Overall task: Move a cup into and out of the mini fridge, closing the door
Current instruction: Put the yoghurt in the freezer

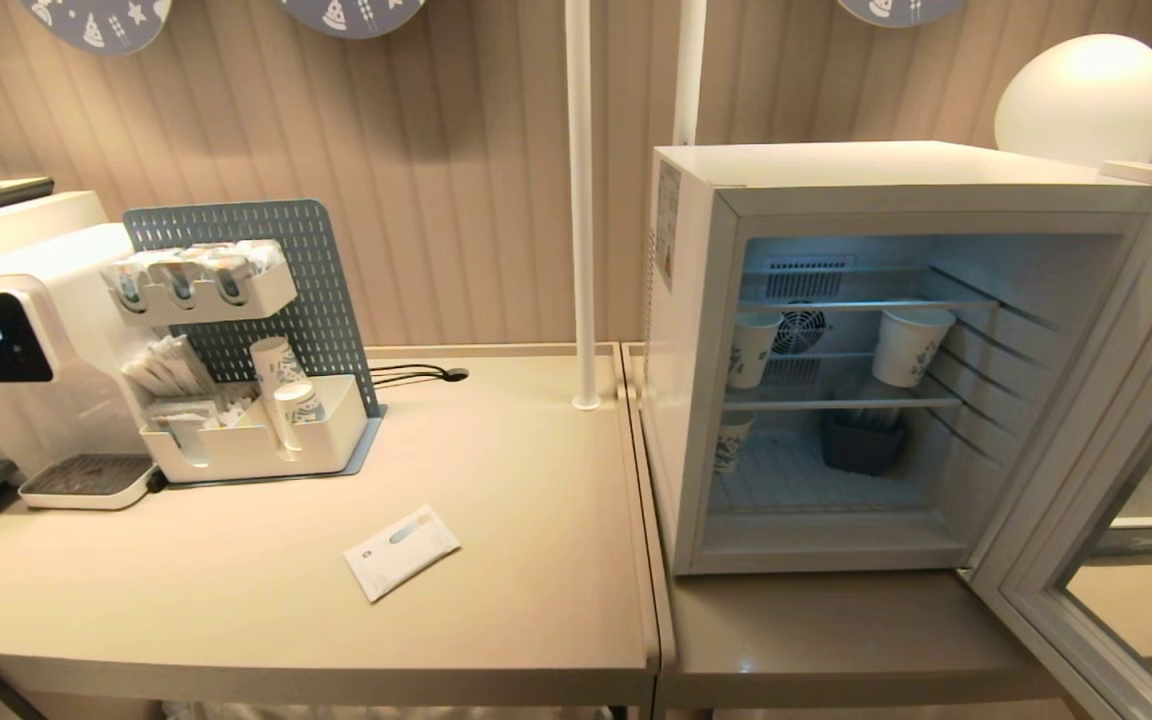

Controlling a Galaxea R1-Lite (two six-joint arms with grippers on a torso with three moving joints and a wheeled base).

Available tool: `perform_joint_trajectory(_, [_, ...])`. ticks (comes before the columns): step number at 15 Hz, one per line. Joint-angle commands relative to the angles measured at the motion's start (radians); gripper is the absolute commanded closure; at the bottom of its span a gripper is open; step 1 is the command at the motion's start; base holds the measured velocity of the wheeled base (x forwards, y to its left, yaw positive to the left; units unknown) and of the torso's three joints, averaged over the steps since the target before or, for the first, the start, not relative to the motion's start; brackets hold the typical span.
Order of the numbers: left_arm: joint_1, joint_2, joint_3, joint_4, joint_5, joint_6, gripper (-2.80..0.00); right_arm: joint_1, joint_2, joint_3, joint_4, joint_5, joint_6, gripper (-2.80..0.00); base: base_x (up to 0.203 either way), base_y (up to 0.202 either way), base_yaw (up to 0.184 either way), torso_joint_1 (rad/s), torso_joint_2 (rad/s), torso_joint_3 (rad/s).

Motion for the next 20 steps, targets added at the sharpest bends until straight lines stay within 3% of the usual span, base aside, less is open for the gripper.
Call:
perform_joint_trajectory(1, [0.001, 0.002, 0.000, 0.000, 0.001, 0.000, 0.00, -0.030, -0.142, 0.086, 0.002, -0.003, 0.000, 0.00, 0.000, 0.000, 0.000, 0.000, 0.00, 0.000])
perform_joint_trajectory(4, [0.001, 0.002, 0.000, 0.000, 0.000, -0.005, 0.00, -0.038, -0.300, 0.259, -0.006, 0.037, 0.011, 0.00, 0.000, 0.000, 0.000, 0.000, 0.00, 0.000])
perform_joint_trajectory(6, [0.001, 0.002, 0.000, 0.000, 0.001, -0.005, 0.00, -0.040, -0.412, 0.370, -0.009, 0.147, 0.034, 0.00, 0.000, 0.000, 0.000, 0.000, 0.00, 0.000])
perform_joint_trajectory(8, [0.000, 0.002, 0.001, -0.002, 0.001, -0.008, 0.00, -0.057, -0.507, 0.461, -0.010, 0.401, 0.101, 0.00, 0.000, 0.000, 0.000, 0.000, 0.00, 0.000])
perform_joint_trajectory(11, [0.000, 0.002, 0.001, -0.007, 0.001, -0.008, 0.00, -0.067, -0.633, 0.562, -0.011, 0.831, 0.134, 0.00, 0.000, 0.000, 0.000, 0.000, 0.00, 0.000])
perform_joint_trajectory(12, [0.000, 0.002, 0.001, -0.007, 0.001, -0.007, 0.00, -0.068, -0.655, 0.591, -0.014, 0.901, 0.137, 0.00, 0.000, 0.000, 0.000, 0.000, 0.00, 0.000])
perform_joint_trajectory(16, [0.001, 0.002, 0.001, -0.007, 0.001, -0.008, 0.00, -0.070, -0.658, 0.759, -0.176, 0.967, 0.128, 0.00, 0.000, 0.000, 0.000, 0.000, 0.00, 0.000])
perform_joint_trajectory(20, [0.001, 0.002, 0.001, -0.007, 0.001, -0.009, 0.00, -0.069, -0.658, 0.983, -0.360, 0.815, 0.058, 0.00, 0.000, 0.000, 0.000, 0.000, 0.00, 0.000])
